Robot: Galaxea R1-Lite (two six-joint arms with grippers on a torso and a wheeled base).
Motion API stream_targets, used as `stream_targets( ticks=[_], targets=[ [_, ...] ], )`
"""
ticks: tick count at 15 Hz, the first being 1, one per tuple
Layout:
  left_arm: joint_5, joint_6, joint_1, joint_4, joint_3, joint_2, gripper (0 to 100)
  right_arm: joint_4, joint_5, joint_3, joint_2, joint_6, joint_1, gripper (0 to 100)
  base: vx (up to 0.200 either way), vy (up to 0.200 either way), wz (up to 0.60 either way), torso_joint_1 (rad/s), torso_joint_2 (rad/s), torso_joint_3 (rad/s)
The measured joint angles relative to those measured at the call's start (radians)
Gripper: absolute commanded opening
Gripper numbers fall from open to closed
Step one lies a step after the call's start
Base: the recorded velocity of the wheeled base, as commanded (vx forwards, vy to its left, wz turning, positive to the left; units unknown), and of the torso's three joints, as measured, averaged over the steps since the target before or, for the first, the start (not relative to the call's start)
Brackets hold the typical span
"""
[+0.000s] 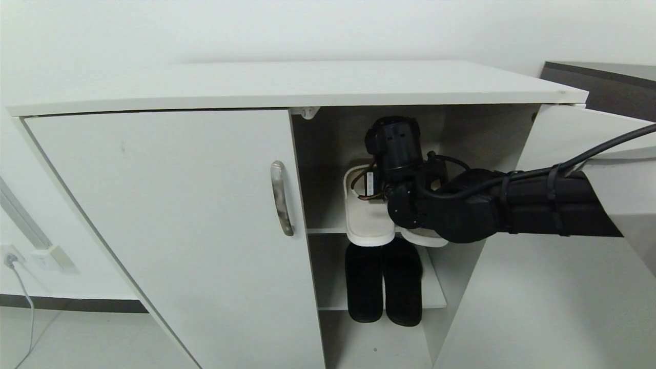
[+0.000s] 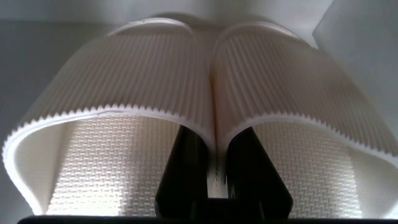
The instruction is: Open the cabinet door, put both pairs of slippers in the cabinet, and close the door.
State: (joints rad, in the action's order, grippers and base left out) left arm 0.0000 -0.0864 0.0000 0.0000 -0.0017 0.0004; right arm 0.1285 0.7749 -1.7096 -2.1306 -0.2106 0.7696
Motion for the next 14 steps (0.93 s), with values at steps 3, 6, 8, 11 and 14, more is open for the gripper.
stream_targets(
  ticks=[3,6,8,11,14],
  targets=[
    [0.000,0.000,0.000,0.000,0.000,0.000,0,0.000,-0.001,-0.005,-0.008,-0.001,-0.003,0,0.000,0.000,0.00,0.000,0.00,0.000],
    [0.000,0.000,0.000,0.000,0.000,0.000,0,0.000,-0.011,-0.005,-0.013,-0.005,-0.001,0,0.000,0.000,0.00,0.000,0.00,0.000],
    [0.000,0.000,0.000,0.000,0.000,0.000,0,0.000,-0.011,-0.005,-0.015,-0.007,-0.001,0,0.000,0.000,0.00,0.000,0.00,0.000],
    [0.000,0.000,0.000,0.000,0.000,0.000,0,0.000,-0.011,-0.003,-0.016,-0.009,-0.001,100,0.000,0.000,0.00,0.000,0.00,0.000],
    [0.000,0.000,0.000,0.000,0.000,0.000,0,0.003,-0.012,0.010,-0.014,-0.010,0.003,100,0.000,0.000,0.00,0.000,0.00,0.000]
  ],
)
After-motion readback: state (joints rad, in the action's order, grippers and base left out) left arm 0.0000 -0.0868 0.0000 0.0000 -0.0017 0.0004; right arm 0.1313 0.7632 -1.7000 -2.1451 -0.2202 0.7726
